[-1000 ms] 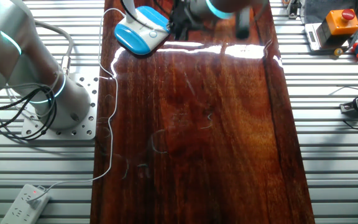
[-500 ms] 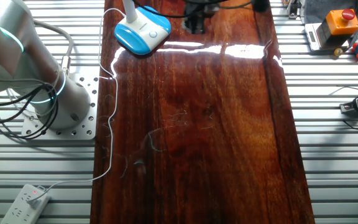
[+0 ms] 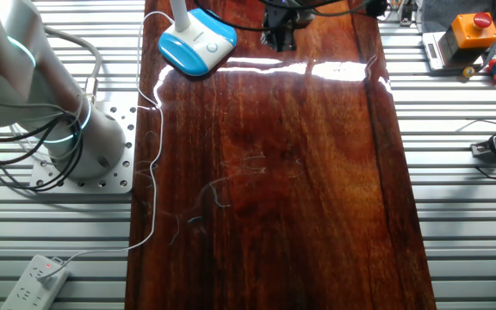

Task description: Turn off the desk lamp by pressing the button

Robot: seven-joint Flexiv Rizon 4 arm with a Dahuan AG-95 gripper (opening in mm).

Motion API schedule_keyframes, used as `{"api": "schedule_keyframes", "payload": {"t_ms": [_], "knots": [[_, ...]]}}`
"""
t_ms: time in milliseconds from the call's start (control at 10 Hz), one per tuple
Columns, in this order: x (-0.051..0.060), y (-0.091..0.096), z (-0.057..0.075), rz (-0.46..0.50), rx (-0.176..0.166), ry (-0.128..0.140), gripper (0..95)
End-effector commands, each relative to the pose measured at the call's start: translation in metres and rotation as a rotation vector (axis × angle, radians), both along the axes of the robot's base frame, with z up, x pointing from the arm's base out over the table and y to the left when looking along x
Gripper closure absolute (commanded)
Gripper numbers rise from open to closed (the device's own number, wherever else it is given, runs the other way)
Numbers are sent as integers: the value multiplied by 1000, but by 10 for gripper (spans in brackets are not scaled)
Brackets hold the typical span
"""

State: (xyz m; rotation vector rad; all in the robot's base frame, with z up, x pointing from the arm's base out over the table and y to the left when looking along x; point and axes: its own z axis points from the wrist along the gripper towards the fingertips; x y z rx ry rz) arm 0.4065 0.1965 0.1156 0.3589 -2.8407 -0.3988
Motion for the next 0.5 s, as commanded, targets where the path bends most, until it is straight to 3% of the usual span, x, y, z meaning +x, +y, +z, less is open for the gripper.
{"api": "schedule_keyframes", "payload": {"t_ms": [100, 500], "knots": [[-2, -2, -2, 6, 3, -7, 950], [-1, -5, -6, 13, 5, -13, 950]]}}
